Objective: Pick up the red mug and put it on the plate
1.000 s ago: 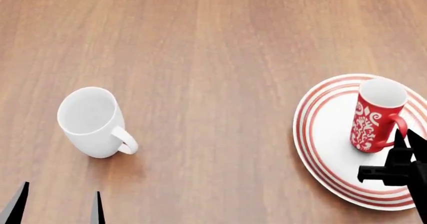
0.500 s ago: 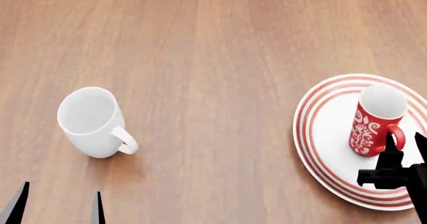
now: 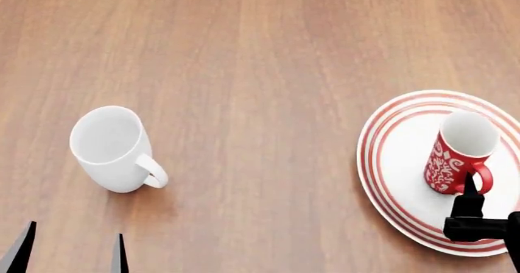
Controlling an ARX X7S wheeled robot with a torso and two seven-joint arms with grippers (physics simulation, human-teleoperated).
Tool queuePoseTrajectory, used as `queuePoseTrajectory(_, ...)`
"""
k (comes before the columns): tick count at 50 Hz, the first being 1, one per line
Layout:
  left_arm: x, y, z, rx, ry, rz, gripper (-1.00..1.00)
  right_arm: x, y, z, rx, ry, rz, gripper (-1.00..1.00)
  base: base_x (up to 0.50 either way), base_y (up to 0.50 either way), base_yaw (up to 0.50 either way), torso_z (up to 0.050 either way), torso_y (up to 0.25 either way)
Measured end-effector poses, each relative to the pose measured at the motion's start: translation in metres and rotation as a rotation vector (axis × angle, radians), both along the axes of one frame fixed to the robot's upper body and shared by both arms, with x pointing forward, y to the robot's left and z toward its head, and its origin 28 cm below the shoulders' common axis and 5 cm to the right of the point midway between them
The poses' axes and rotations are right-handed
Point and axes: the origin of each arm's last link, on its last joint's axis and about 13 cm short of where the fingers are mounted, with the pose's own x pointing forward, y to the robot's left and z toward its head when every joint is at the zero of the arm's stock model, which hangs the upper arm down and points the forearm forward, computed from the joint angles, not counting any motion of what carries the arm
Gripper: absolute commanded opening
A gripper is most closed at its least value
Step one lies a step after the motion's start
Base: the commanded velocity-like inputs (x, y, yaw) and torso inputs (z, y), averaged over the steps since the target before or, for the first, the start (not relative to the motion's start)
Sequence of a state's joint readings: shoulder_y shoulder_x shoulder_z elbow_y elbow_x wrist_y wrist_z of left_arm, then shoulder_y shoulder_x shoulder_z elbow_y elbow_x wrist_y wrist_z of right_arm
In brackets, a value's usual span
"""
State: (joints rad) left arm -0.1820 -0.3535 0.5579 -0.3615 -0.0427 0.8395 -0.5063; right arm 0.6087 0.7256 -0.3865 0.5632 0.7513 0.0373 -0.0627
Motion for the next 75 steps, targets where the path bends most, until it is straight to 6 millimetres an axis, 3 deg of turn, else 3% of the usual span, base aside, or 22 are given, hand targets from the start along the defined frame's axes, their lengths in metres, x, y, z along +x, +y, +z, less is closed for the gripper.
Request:
queuePoseTrajectory(12,0.000,0.000,0.000,0.000,-0.005,-0.001,1.00,-0.012,-0.001,0.000,0.010,0.007,0.000,1.00,0.00,0.00,0.00,0.000,0.000)
queuePoseTrajectory(22,0.000,0.000,0.000,-0.002,-0.010,-0.003,1.00,-0.027,-0.002,0.012,0.014,-0.021,0.013,1.00,0.00,0.00,0.00,0.000,0.000)
queuePoseTrajectory(45,0.000,0.000,0.000,-0.003,-0.020,-0.005,1.00,-0.058,0.010,0.077,0.010,-0.185,0.093,1.00,0.00,0.00,0.00,0.000,0.000)
queuePoseTrajectory(75,0.000,0.000,0.000,-0.002,-0.023,-0.005,1.00,-0.102,0.055,0.153,-0.061,-0.454,0.343,1.00,0.00,0.00,0.00,0.000,0.000)
